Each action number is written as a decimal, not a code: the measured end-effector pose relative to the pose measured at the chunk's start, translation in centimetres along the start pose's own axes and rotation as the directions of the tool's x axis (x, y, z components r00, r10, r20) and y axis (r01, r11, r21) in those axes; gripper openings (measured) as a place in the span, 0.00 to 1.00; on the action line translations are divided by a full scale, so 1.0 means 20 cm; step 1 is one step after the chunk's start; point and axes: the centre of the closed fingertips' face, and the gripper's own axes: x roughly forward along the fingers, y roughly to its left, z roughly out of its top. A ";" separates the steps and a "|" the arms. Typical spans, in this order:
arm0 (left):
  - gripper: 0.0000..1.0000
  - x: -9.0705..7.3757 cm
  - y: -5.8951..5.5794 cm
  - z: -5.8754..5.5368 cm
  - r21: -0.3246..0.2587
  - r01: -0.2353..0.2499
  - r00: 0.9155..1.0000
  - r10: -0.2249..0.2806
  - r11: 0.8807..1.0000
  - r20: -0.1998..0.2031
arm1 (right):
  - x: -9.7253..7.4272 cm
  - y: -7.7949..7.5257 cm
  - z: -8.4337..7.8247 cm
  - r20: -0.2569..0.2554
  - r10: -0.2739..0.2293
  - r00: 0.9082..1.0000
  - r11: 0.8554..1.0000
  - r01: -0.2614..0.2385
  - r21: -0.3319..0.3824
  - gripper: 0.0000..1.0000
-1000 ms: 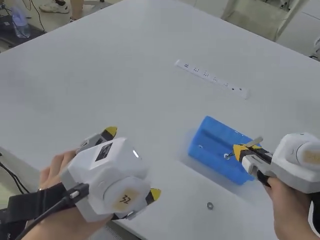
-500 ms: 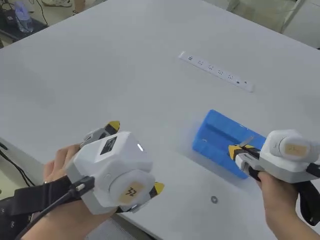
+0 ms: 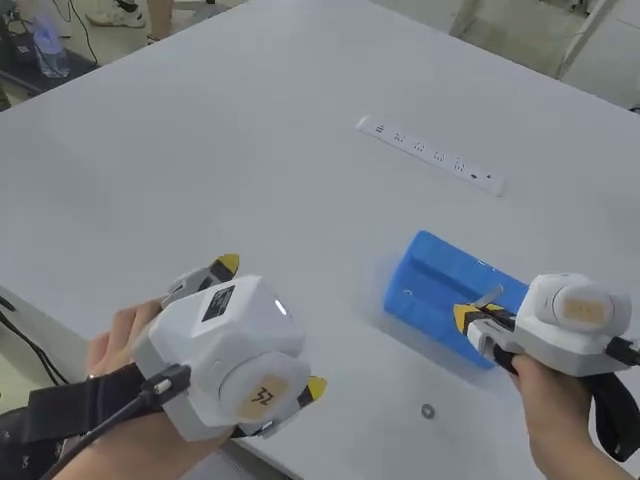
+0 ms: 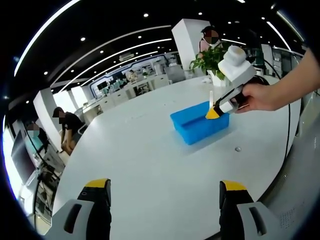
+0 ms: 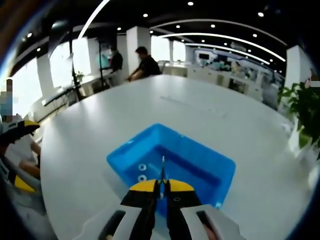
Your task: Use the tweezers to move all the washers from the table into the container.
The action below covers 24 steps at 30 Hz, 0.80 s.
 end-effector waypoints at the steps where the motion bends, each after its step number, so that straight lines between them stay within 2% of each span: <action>1: 0.92 0.00 0.00 0.00 0.001 -0.001 1.000 0.001 1.000 0.000 | -0.01 0.01 0.00 -0.002 -0.001 1.000 1.000 0.001 -0.001 0.04; 9: 0.92 0.00 0.00 0.00 0.008 0.000 1.000 0.000 1.000 -0.002 | -0.11 0.04 0.08 0.059 0.001 0.998 1.000 -0.001 0.004 0.04; 14: 0.92 0.00 0.00 0.00 0.002 -0.002 1.000 0.002 1.000 -0.002 | -0.24 0.08 0.17 0.114 0.011 0.993 0.998 -0.004 -0.059 0.04; 18: 0.92 0.00 0.00 0.00 0.011 -0.002 1.000 0.002 1.000 -0.004 | -0.34 0.14 0.22 0.161 0.028 0.987 0.999 -0.022 -0.036 0.04; 24: 0.92 0.00 0.01 0.00 0.009 -0.015 1.000 0.015 1.000 -0.004 | -0.43 0.21 0.17 0.162 0.048 0.986 0.999 -0.046 -0.015 0.04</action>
